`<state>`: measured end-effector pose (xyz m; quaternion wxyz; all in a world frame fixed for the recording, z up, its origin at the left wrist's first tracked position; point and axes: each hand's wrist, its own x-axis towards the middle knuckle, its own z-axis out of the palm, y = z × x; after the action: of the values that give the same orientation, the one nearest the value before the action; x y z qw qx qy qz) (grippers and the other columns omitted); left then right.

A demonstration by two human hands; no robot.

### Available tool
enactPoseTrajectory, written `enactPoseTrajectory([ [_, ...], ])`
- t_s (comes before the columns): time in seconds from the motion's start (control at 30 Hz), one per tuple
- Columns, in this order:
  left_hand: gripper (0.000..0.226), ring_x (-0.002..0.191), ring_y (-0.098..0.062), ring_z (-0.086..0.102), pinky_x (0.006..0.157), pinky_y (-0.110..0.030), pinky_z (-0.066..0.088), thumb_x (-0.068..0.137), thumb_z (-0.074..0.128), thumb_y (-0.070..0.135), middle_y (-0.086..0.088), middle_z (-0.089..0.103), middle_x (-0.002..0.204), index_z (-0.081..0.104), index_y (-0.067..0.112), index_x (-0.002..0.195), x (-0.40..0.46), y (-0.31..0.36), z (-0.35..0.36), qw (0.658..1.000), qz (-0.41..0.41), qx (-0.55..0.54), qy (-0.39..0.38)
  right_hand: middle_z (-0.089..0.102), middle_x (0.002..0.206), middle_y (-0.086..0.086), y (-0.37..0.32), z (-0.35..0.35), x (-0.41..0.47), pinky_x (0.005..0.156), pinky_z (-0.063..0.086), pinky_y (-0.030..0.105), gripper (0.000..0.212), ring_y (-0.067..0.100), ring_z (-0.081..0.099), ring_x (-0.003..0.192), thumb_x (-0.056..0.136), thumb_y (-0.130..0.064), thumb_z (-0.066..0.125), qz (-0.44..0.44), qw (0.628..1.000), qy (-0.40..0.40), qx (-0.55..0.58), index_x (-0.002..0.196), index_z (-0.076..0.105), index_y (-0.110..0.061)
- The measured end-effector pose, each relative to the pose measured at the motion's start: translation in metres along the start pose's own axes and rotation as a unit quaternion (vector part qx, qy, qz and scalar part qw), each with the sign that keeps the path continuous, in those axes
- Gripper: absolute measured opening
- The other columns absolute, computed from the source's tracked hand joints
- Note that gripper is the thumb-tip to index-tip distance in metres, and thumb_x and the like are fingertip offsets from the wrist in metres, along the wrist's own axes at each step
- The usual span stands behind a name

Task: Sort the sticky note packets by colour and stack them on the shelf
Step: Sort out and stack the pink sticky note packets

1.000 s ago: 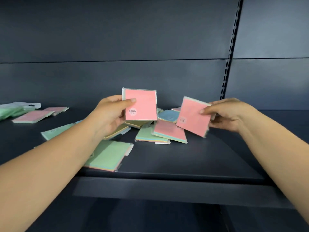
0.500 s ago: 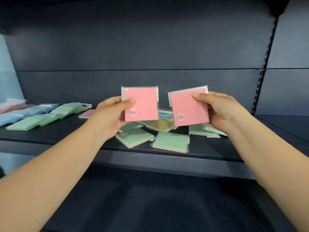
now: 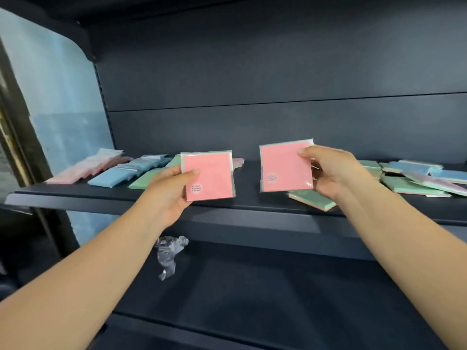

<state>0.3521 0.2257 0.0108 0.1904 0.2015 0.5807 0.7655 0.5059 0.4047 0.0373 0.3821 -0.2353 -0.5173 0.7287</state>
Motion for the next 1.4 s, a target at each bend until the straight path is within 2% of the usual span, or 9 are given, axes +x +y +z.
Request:
enactPoseTrajectory([
  [0.27,0.014,0.079,-0.016,0.063,0.066,-0.027,0.053,0.092,0.049,0.001,-0.005,0.066,0.089,0.06,0.01,0.092,0.069,-0.005,-0.015,0.999,-0.004,0.038,-0.005,0.062,0.071,0.007,0.016,0.04,0.045,0.048,0.051,0.026,0.017,0.015,0.06,0.062,0.085,0.005,0.057,-0.008,1.0,-0.012,-0.008,0.074,0.056,-0.009],
  [0.37,0.017,0.073,-0.017,0.06,0.061,-0.028,0.053,0.092,0.049,-0.001,-0.005,0.063,0.083,0.059,0.006,0.104,0.108,-0.01,-0.001,0.996,-0.017,0.079,-0.02,0.067,0.055,0.004,0.016,0.05,0.07,0.041,0.051,0.022,0.013,0.013,0.064,0.049,0.083,0.004,0.06,-0.004,1.0,-0.01,0.007,0.075,0.059,-0.006],
  [0.5,0.02,0.075,-0.022,0.06,0.069,-0.03,0.049,0.091,0.05,-0.002,-0.01,0.062,0.088,0.058,0.005,0.108,0.163,-0.023,0.013,0.991,-0.033,0.13,0.002,0.065,0.045,0.0,0.019,0.057,0.095,0.039,0.05,0.02,0.013,0.009,0.062,0.04,0.083,0.005,0.06,-0.014,1.0,-0.008,0.017,0.075,0.059,-0.005],
  [0.67,0.007,0.092,-0.026,0.059,0.093,-0.04,0.05,0.088,0.058,0.01,-0.012,0.063,0.1,0.058,0.009,0.08,0.216,-0.043,0.017,0.971,-0.036,0.234,0.024,0.065,0.046,0.001,0.03,0.061,0.11,0.041,0.051,0.021,0.013,0.012,0.063,0.043,0.083,0.005,0.06,-0.016,1.0,0.006,0.011,0.074,0.06,-0.005],
  [0.77,0.015,0.102,-0.03,0.059,0.094,-0.036,0.045,0.087,0.06,0.02,-0.014,0.063,0.108,0.061,0.006,0.091,0.232,-0.044,0.02,0.925,-0.001,0.377,0.035,0.067,0.049,0.001,0.033,0.06,0.111,0.042,0.052,0.021,0.011,0.011,0.064,0.044,0.084,0.004,0.06,-0.02,1.0,0.014,-0.003,0.077,0.062,-0.005],
  [0.97,0.035,0.118,-0.031,0.049,0.092,-0.033,0.035,0.096,0.038,0.026,-0.014,0.055,0.126,0.053,0.005,0.12,0.238,-0.047,0.025,0.761,-0.001,0.648,0.022,0.067,0.06,0.004,0.036,0.065,0.103,0.047,0.055,0.022,0.011,0.014,0.063,0.055,0.085,0.003,0.058,-0.032,0.999,0.035,-0.013,0.078,0.061,-0.005],
  [1.13,0.051,0.124,-0.035,0.041,0.097,-0.037,0.034,0.099,0.027,0.041,-0.017,0.048,0.133,0.05,0.003,0.124,0.217,-0.02,0.013,0.742,0.084,0.665,-0.014,0.065,0.054,0.005,0.044,0.081,0.1,0.043,0.053,0.021,0.015,0.012,0.063,0.044,0.087,0.006,0.055,-0.019,0.999,0.036,-0.031,0.075,0.058,-0.004],
  [1.27,0.039,0.118,-0.033,0.043,0.095,-0.037,0.036,0.098,0.031,0.04,-0.014,0.055,0.118,0.053,0.008,0.089,0.166,-0.009,-0.026,0.706,0.225,0.669,-0.065,0.064,0.054,0.008,0.06,0.108,0.11,0.046,0.053,0.028,0.017,0.017,0.062,0.051,0.088,0.007,0.052,0.028,0.997,0.032,-0.058,0.074,0.054,-0.002],
  [1.4,0.048,0.126,-0.022,0.038,0.102,-0.029,0.026,0.096,0.032,0.045,-0.004,0.048,0.134,0.049,0.013,0.128,0.115,-0.021,-0.056,0.694,0.269,0.655,-0.131,0.059,0.076,0.013,0.08,0.138,0.125,0.07,0.049,0.042,0.016,0.022,0.058,0.064,0.089,0.008,0.049,0.071,0.991,0.049,-0.103,0.077,0.051,-0.001],
])
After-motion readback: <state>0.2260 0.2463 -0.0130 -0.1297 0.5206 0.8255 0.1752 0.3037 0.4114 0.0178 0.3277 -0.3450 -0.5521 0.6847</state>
